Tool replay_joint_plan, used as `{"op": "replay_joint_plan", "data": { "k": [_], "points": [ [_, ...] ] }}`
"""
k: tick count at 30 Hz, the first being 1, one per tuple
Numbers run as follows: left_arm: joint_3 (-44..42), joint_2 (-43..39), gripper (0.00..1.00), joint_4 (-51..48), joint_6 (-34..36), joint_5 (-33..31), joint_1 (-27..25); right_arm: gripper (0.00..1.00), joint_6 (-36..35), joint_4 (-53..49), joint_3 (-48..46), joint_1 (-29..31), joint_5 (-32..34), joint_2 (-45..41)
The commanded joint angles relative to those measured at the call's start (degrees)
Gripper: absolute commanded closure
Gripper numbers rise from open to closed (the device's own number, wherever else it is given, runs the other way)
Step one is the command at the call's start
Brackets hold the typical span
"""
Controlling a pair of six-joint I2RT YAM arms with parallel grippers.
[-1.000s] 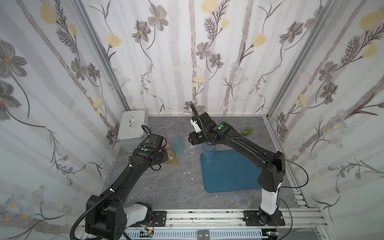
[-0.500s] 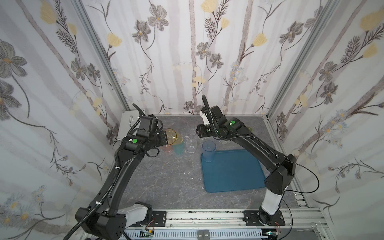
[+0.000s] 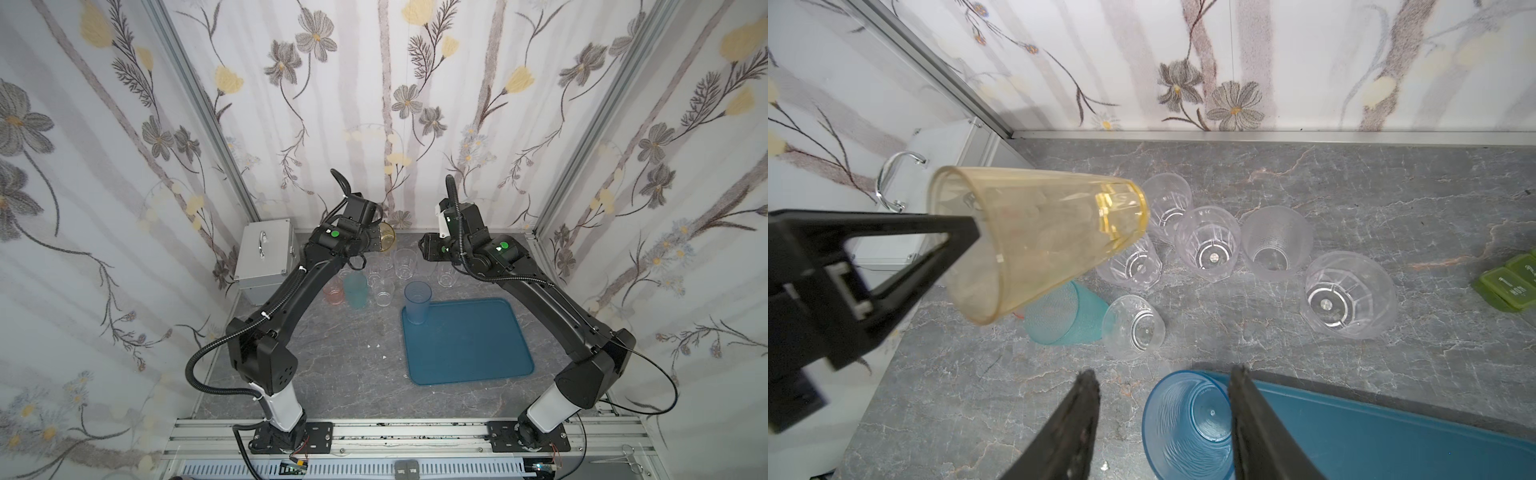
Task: Place the glasses into the tray
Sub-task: 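Lift the yellow cup with the left gripper toward the right gripper while it approaches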
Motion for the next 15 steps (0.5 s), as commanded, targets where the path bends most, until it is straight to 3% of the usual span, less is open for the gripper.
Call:
{"op": "replay_joint_plan", "data": {
  "k": [1,7,15],
  "points": [
    [4.7,4.3,1.00,2.6,-1.7,-1.3,-2.6,0.47,1.1,4.8,-1.9,-0.1,3.4,-2.5],
    [12.1,11.2,1.00,2.6,-3.3,-0.4,-7.0,0.47,1.5,9.4,-7.4,-0.8,6.0,-6.5],
    [14.9,14.0,1.00,2.5,-4.5,0.8,-9.5,0.47,1.6,10.7,-9.4,-2.5,6.7,-5.5]
  ]
}}
